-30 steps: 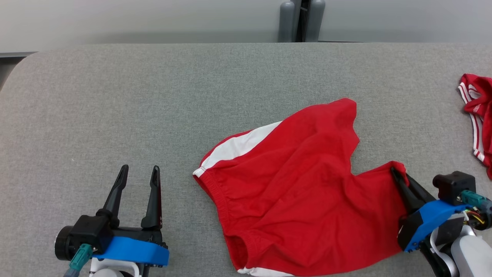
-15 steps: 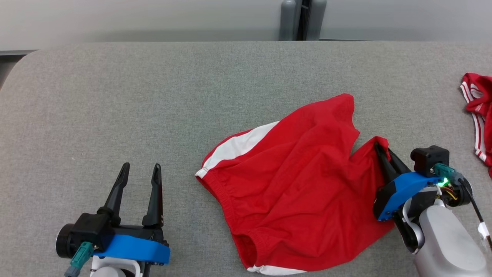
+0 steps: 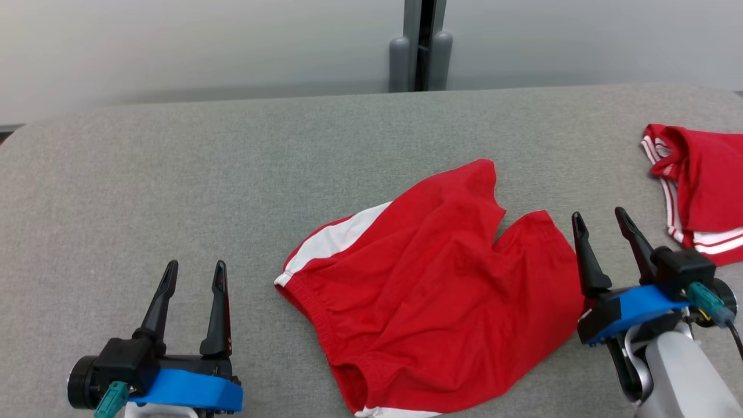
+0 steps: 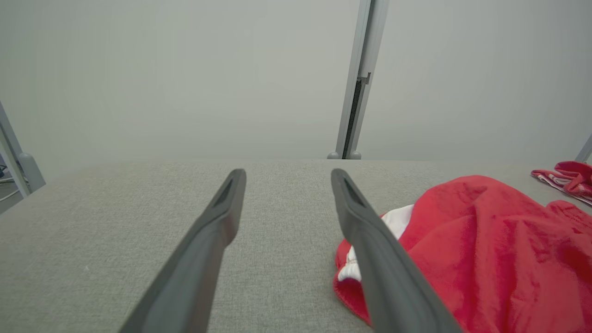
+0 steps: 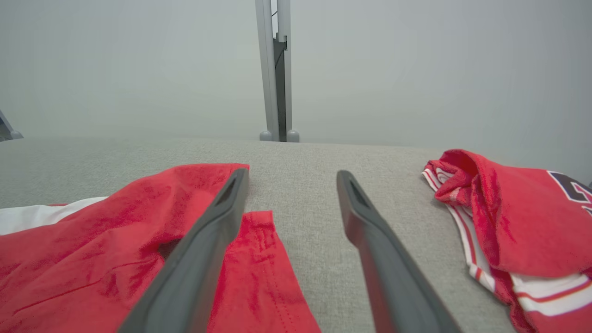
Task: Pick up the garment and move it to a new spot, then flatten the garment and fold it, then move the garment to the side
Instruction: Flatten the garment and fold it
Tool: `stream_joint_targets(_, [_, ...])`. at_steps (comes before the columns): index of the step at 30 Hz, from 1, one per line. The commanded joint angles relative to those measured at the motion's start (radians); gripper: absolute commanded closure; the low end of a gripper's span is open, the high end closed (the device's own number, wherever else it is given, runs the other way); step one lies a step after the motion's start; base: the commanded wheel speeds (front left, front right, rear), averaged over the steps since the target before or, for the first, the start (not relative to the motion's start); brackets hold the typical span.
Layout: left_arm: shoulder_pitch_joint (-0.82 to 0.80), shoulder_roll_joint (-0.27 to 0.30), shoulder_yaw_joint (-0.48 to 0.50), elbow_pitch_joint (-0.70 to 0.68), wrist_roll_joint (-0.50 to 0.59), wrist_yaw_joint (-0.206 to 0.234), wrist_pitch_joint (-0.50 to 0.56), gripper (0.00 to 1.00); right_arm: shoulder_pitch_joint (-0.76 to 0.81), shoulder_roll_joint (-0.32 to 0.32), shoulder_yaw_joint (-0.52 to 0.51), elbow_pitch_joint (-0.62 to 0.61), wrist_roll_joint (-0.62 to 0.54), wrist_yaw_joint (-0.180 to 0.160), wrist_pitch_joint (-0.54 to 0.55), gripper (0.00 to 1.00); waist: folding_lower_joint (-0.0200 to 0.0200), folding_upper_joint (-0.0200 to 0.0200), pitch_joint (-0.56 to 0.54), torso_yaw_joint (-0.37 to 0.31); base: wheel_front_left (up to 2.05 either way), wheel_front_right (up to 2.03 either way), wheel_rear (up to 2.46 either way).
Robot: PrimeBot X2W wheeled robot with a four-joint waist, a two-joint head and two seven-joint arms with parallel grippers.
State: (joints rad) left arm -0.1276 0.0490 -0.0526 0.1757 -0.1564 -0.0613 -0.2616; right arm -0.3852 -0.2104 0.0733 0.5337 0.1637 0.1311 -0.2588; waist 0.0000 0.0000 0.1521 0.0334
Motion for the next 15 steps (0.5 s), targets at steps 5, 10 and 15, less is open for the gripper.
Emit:
stream_joint_targets(5, [0.036, 0.004, 0.013, -0.01, 0.014, -0.003, -0.004, 0.0, 0.141, 0.028, -0.045, -0.203, -0.024, -0.001, -0.006, 0.0, 0.0, 0.0, -0.043, -0.032, 0.0, 0.0, 0.0])
stream_joint_targets(10, [0.058, 0.004, 0.022, -0.015, 0.023, -0.008, -0.004, 0.0, 0.271, 0.068, -0.066, -0.359, -0.06, -0.001, -0.007, 0.0, 0.0, 0.0, -0.07, -0.039, 0.0, 0.0, 0.0])
stream_joint_targets(15, [0.082, 0.004, 0.034, -0.023, 0.031, -0.01, -0.004, 0.0, 0.373, 0.101, -0.079, -0.428, -0.086, -0.001, -0.007, 0.0, 0.0, 0.0, -0.089, -0.04, 0.0, 0.0, 0.0])
